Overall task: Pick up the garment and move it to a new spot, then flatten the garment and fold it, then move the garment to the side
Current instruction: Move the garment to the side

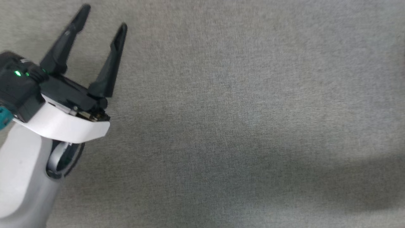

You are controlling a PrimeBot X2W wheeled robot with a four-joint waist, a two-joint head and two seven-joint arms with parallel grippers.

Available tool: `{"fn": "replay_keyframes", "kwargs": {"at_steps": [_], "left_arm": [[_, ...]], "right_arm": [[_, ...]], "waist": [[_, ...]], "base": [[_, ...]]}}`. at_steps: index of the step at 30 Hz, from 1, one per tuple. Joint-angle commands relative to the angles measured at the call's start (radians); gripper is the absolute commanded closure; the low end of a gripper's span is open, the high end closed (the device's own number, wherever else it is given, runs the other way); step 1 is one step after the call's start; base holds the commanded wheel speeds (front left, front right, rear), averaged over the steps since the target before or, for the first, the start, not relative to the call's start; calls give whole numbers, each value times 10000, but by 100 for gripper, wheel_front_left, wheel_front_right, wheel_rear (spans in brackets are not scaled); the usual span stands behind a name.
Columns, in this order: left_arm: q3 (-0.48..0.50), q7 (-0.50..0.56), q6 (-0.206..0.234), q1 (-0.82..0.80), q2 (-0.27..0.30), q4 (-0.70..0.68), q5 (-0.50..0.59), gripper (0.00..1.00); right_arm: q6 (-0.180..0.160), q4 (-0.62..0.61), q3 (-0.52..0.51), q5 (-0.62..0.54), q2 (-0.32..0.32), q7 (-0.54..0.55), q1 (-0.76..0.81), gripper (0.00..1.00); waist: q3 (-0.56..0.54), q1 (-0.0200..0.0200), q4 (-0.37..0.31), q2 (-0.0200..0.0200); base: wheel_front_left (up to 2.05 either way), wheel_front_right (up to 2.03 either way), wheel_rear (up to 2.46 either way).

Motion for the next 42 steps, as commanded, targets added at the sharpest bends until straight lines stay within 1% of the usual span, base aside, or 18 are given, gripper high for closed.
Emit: {"fn": "replay_keyframes", "kwargs": {"at_steps": [1, 3, 6, 9, 14, 17, 22, 28, 31, 33, 37, 42], "left_arm": [[95, -49, 8, 275, -129, 97, 40, 0], [198, -48, 8, 629, -370, 248, 35, 0], [372, -49, 8, 1235, -724, 460, 11, 0], [648, -49, 9, 1931, -1069, 706, 26, 0], [1077, -49, 9, 3139, -1646, 1158, -24, 0], [1300, -49, 9, 3764, -1883, 1447, 17, 0], [1601, -49, 9, 4589, -2174, 1766, 88, 0], [2032, -49, 9, 5377, -2406, 1976, 129, 0], [2163, -49, 9, 5707, -2502, 2033, 158, 0], [2231, -49, 9, 5848, -2533, 2066, 194, 0], [2495, -49, 9, 6125, -2650, 1961, 241, 0], [2665, -49, 9, 6477, -2737, 1831, 305, 0]], "right_arm": [[-7, -15, 187, 129, -74, -127, 206, 0], [-7, -76, 679, 193, -137, -263, 429, 0], [-7, -179, 1482, 430, -66, -566, 816, 0], [-7, -274, 2341, 848, 287, -906, 1264, 0], [-7, -166, 3437, 1569, 1017, -1741, 2149, 0], [-6, -57, 4146, 1858, 1381, -2224, 2697, 0], [-6, 150, 5230, 2255, 1775, -2811, 3395, 0], [-6, 283, 6180, 2811, 2237, -3587, 3650, 0], [-7, 152, 6329, 3084, 2445, -3963, 3850, 0], [-7, -39, 6221, 3273, 2589, -4144, 4096, 0], [-6, -662, 6035, 3282, 2774, -4308, 4726, 0], [-6, -1585, 5882, 3067, 2929, -4239, 5635, 0]], "waist": [[-566, 0, 123, 0], [-991, 0, 187, 0], [-1681, 0, 322, 0], [-2360, 0, 476, 0], [-3393, 0, 836, 0], [-3866, 0, 1124, 0], [-4490, 0, 1571, 0], [-5051, 0, 1810, 0], [-5319, 0, 1857, 0], [-5483, 0, 1905, 0], [-5725, 0, 1906, 0], [-5944, 0, 1844, 0]], "base": [[0, 0, 0], [0, 0, 0], [0, 0, 0], [0, 0, 0], [0, 0, 0], [0, 0, 0], [0, 0, 0], [0, 0, 0], [0, 0, 0], [0, 0, 0], [0, 0, 0], [0, 0, 0]]}}
